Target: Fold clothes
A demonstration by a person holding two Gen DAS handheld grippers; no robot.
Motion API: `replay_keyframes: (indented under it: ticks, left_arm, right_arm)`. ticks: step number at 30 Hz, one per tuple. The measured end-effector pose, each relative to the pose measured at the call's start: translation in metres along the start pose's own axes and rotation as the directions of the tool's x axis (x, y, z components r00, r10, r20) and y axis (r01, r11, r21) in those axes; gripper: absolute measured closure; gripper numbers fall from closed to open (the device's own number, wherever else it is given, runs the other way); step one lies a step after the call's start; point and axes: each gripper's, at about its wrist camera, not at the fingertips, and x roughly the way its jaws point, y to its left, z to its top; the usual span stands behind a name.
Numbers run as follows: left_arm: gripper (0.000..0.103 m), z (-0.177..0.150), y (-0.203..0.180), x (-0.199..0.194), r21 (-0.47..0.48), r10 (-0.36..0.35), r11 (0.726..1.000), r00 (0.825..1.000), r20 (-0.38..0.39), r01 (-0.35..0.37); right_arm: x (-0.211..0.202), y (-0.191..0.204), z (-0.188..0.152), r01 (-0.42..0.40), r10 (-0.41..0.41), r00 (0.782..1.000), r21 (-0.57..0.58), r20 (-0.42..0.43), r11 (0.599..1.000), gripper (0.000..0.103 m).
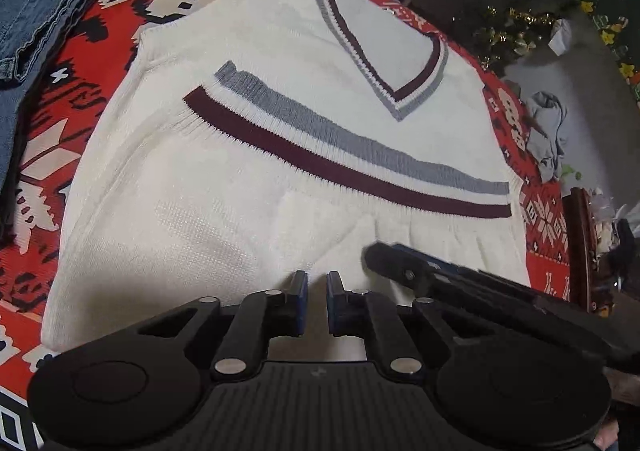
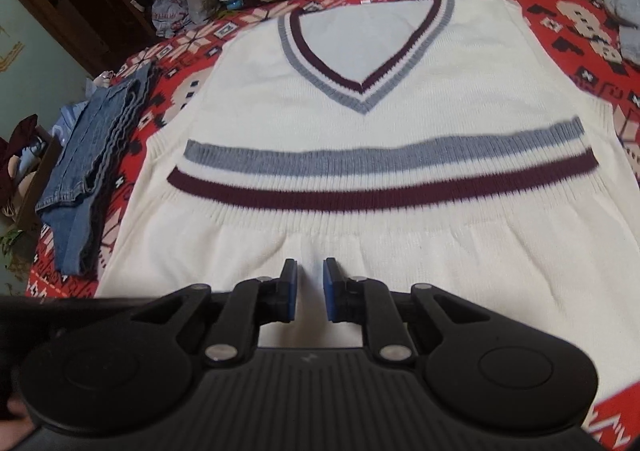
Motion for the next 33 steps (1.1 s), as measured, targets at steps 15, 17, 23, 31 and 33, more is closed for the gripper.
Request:
replay_keyframes:
  ticks: [15, 17, 23, 31, 33]
  left_arm:
    - [0.096, -0.053, -0.022, -0.011, 0.142, 0.131, 0.981, 0.991, 0.033, -0.134]
    - [0.099, -0.055, -0.023, -0.017, 0.145, 0.14, 0.978, 0.988, 0.063, -0.148]
    - [0.099, -0.05, -0.028, -0.032, 0.126, 0.006, 0.992, 0.988, 0.156, -0.026]
    - [0.1, -0.058, -0.037, 0.001, 0.144, 0.069, 0.987, 0.996, 0.053, -0.076]
    - [0.1, -0.063, -0.037, -0.001, 0.146, 0.071, 0.986, 0.996, 0.049, -0.078]
  right_arm:
    - [-0.04, -0.004, -0.066, 0.068, -0.063, 0.995, 0.071, -0.077, 0.995, 0.099]
    - [-0.046, -0.01, -0.066, 0.068, -0.062, 0.997, 0.105, -0.055, 0.992, 0.1]
    - [-0.057, -0.025, -0.055, 0.035, -0.041, 0.999, 0.193, 0.031, 0.981, 0.1]
    - [-0.052, -0.056, -0.063, 0.061, -0.055, 0.998, 0.342, -0.025, 0.938, 0.103]
    - [-0.055, -0.059, -0.067, 0.061, -0.055, 0.998, 0.359, -0.028, 0.931, 0.103]
